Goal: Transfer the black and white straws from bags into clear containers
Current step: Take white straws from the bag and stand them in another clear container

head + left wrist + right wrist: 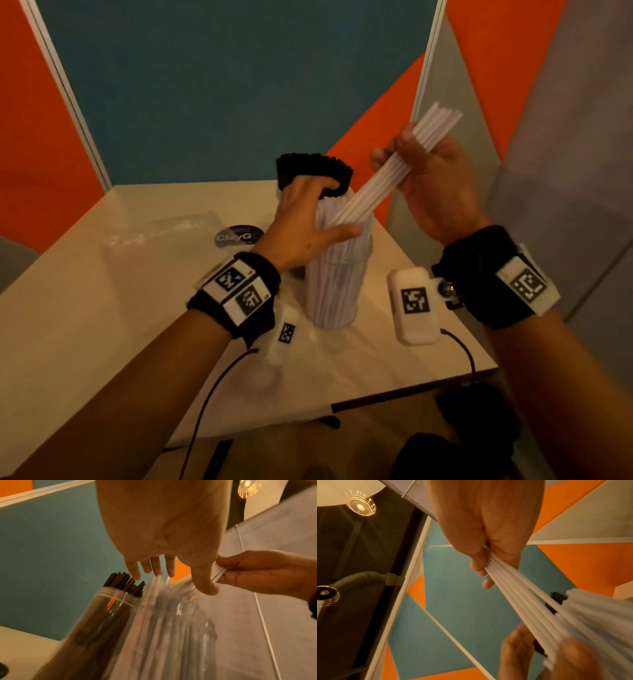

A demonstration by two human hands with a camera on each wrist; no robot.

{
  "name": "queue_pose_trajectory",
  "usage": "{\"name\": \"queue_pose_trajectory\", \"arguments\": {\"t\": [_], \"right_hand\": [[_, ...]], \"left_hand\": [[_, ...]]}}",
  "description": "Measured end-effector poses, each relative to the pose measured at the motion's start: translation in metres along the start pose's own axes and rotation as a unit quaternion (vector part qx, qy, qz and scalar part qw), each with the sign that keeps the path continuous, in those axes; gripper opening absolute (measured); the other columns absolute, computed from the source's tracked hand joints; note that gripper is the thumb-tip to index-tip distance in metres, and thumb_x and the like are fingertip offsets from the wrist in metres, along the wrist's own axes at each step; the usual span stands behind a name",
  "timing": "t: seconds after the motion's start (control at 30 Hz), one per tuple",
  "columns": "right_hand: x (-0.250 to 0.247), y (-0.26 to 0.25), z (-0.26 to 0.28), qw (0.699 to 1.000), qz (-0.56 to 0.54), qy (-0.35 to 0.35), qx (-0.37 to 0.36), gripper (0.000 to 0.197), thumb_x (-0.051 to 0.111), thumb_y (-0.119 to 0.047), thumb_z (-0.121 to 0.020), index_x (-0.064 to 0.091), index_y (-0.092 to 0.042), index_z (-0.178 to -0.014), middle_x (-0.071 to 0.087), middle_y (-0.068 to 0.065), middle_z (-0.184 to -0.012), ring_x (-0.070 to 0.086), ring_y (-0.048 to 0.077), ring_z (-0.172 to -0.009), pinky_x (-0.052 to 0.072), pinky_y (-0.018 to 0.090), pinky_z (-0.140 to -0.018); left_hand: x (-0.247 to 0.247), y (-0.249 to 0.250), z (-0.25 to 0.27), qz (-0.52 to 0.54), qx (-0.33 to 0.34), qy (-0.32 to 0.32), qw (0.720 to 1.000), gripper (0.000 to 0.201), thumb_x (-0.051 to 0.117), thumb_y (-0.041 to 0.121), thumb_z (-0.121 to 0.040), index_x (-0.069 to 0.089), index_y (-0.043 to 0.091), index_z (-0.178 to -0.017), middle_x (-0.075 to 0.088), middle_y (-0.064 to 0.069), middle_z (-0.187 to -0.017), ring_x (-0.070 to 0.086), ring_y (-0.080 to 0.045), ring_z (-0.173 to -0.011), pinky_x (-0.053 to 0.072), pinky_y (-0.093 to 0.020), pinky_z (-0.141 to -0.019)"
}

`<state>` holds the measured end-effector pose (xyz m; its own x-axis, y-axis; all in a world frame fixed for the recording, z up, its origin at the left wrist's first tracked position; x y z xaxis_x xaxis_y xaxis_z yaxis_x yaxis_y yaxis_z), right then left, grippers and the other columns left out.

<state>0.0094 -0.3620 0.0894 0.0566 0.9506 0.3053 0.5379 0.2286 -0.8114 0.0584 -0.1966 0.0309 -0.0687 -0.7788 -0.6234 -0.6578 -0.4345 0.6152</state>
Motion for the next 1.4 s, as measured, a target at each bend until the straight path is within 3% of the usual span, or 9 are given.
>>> {"name": "queue_pose_trajectory", "arguments": {"t": [0.4,0.53,0.63,0.7,0.8,0.97,1.1,1.23,1.4], "right_hand": [[-0.007,0.041,-0.002,0.957,0.283,-0.055,0.039,0.005,0.055,-0.014,-0.094,0.055,-0.015,-0.089,0.059,-0.006,-0.078,0.056,0.011,-0.076,0.045,0.029,-0.073],[0.002,0.045,0.008,0.943,0.330,-0.047,0.019,0.044,0.068,-0.025,-0.087,0.046,-0.020,-0.124,0.056,-0.009,-0.115,0.054,0.004,-0.109,0.047,0.021,-0.088],[0.007,0.043,0.009,0.946,0.319,-0.050,-0.041,0.066,0.062,-0.031,-0.091,0.023,-0.034,-0.144,0.031,-0.005,-0.151,0.035,0.005,-0.136,0.036,0.008,-0.095],[0.009,0.047,0.011,0.919,0.378,-0.099,-0.045,0.053,0.052,-0.028,-0.097,0.030,-0.029,-0.145,0.033,-0.004,-0.152,0.034,-0.002,-0.132,0.036,0.004,-0.095],[0.005,0.060,0.017,0.860,0.486,-0.156,-0.011,0.034,0.045,-0.026,-0.099,0.058,-0.019,-0.130,0.047,0.003,-0.142,0.039,0.002,-0.124,0.035,0.023,-0.107],[0.000,0.059,0.024,0.914,0.401,-0.057,-0.019,0.048,0.049,-0.038,-0.096,0.042,-0.023,-0.141,0.043,-0.009,-0.142,0.038,0.002,-0.130,0.035,0.029,-0.110],[-0.016,0.071,0.033,0.943,0.287,-0.077,0.151,0.086,0.059,-0.060,-0.078,0.027,-0.023,-0.148,0.037,-0.005,-0.150,0.039,0.004,-0.131,0.036,0.027,-0.105],[-0.018,0.084,0.031,0.943,0.292,-0.085,0.137,0.071,0.057,-0.064,-0.078,0.049,-0.018,-0.131,0.061,-0.003,-0.126,0.059,0.009,-0.114,0.048,0.041,-0.100],[-0.009,0.080,0.025,0.959,0.256,-0.017,0.122,0.048,0.046,-0.045,-0.095,0.041,-0.014,-0.131,0.059,0.001,-0.121,0.061,0.007,-0.108,0.053,0.024,-0.088]], "left_hand": [[0.017,-0.027,0.008,0.101,-0.056,-0.049,0.992,0.056,0.067,0.043,-0.082,0.038,0.032,-0.128,0.034,-0.002,-0.136,0.043,-0.020,-0.123,0.043,-0.045,-0.103],[0.018,-0.027,0.008,0.141,-0.072,-0.066,0.985,0.076,0.067,0.060,-0.071,0.031,0.036,-0.133,0.038,-0.001,-0.139,0.046,-0.019,-0.124,0.046,-0.047,-0.100],[0.018,-0.028,0.008,0.188,-0.084,-0.060,0.977,0.091,0.074,0.045,-0.074,0.015,0.031,-0.143,0.036,0.002,-0.145,0.043,-0.013,-0.129,0.041,-0.042,-0.107],[0.018,-0.030,0.008,0.209,-0.089,-0.061,0.972,0.105,0.077,0.044,-0.070,0.004,0.036,-0.145,0.032,0.003,-0.149,0.040,-0.011,-0.132,0.038,-0.038,-0.108],[0.020,-0.028,0.008,0.223,-0.094,-0.076,0.967,0.115,0.078,0.034,-0.069,-0.007,0.032,-0.147,0.030,0.004,-0.150,0.037,-0.008,-0.131,0.036,-0.033,-0.108],[0.023,-0.025,0.007,0.235,-0.094,-0.075,0.965,0.121,0.081,0.041,-0.061,-0.006,0.035,-0.146,0.022,0.006,-0.154,0.031,-0.009,-0.137,0.031,-0.035,-0.112],[0.025,-0.020,0.000,0.236,-0.101,-0.061,0.964,0.116,0.082,0.022,-0.069,-0.004,0.028,-0.147,0.031,0.009,-0.139,0.036,-0.008,-0.128,0.037,-0.019,-0.097],[0.030,-0.015,-0.012,0.261,-0.085,-0.032,0.961,0.093,0.073,0.003,-0.078,0.012,0.016,-0.147,0.040,0.001,-0.126,0.048,-0.008,-0.111,0.045,-0.003,-0.073],[0.033,-0.009,-0.018,0.299,-0.083,0.020,0.950,0.069,0.068,0.002,-0.083,0.030,0.013,-0.140,0.053,0.007,-0.110,0.057,0.008,-0.088,0.049,-0.008,-0.071]]}}
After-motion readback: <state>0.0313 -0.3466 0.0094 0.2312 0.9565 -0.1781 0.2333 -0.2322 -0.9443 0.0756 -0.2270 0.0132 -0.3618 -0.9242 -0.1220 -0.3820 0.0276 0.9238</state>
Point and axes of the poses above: each hand's wrist, its own z-axis away from the middle knuckle, its own x-axis out of the palm, y = z × x, the point moved 1 cm from there along -z, towards the middle knuckle
